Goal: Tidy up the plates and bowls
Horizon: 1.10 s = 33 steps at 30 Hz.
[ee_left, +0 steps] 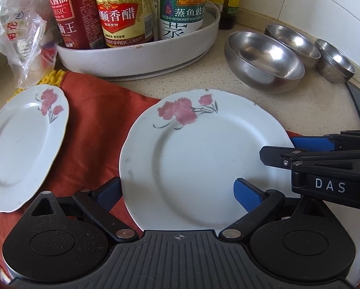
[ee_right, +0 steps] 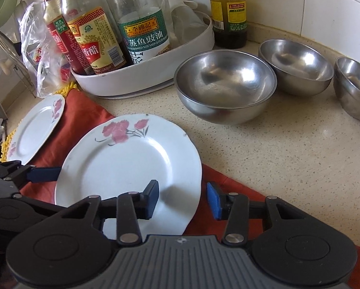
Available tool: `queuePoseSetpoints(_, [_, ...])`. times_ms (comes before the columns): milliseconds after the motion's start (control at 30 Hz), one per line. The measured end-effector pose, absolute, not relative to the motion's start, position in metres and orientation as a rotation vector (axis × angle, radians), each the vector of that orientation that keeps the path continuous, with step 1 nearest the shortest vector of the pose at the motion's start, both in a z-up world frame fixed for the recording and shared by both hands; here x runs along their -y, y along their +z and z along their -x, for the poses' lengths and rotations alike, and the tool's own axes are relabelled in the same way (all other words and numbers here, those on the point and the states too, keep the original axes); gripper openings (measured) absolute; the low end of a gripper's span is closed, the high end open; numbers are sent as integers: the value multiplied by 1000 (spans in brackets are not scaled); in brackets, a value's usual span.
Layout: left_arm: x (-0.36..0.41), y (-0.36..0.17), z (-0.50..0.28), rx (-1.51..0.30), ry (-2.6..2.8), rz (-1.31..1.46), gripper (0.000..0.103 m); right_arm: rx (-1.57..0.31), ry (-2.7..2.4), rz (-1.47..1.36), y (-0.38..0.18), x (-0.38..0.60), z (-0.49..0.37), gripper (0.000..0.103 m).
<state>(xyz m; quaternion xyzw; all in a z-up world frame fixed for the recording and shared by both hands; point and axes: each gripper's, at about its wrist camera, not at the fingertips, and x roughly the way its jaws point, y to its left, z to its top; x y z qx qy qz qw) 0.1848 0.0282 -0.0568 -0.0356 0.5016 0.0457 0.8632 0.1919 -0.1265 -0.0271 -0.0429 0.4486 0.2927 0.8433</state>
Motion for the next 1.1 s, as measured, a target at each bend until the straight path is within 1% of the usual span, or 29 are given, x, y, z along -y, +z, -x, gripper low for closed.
queuePoseSetpoints(200, [-30,-57,-184,-1045,84,84,100,-953,626,83,-27,126,-193,45])
queuePoseSetpoints(300, [-30,-57,-183,-1043,85,83,100,-959,637,78,-28,126,-193,42])
queuePoseSetpoints(467, [-29,-57,-182,-1036,87,75,99,-947,637,81,-28,126,-192,41])
queuePoseSetpoints(667, [-29,-56,-180,-1028,95,65,96,-947,632,73,-27,128,-190,40])
queuePoseSetpoints(867, [-29,-53,-177,-1012,96,44,90,-947,637,64,-27,133,-188,39])
queuePoseSetpoints(1000, [-40,-52,-174,-996,83,85,80,-939,638,81,-28,134,-186,36])
queuePoseSetpoints(1033, [-45,-53,-175,-998,77,105,77,-941,638,79,-28,135,-187,34])
queuePoseSetpoints(1100, [-55,-54,-174,-997,66,156,72,-942,646,72,-28,138,-187,33])
